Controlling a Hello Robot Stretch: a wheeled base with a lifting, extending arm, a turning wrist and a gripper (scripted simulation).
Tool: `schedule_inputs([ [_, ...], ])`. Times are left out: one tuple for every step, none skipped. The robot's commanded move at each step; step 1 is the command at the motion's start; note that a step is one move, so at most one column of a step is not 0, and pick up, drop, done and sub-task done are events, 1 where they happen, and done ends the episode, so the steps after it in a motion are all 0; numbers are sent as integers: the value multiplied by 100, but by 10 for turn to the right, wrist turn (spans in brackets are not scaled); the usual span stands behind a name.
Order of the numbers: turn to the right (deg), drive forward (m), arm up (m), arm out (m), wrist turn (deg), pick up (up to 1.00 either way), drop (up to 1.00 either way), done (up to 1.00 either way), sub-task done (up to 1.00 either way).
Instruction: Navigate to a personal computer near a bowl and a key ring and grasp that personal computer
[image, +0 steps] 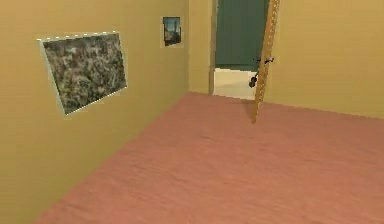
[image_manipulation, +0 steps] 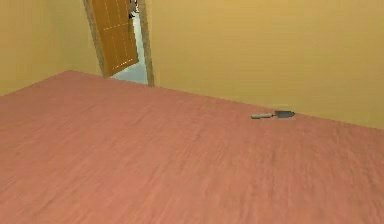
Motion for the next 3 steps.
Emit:
schedule_inputs([
  [30,0,0,0,0,0,0,0,0],
  [0,100,0,0,0,0,0,0,0],
  [0,100,0,0,0,0,0,0,0],
])
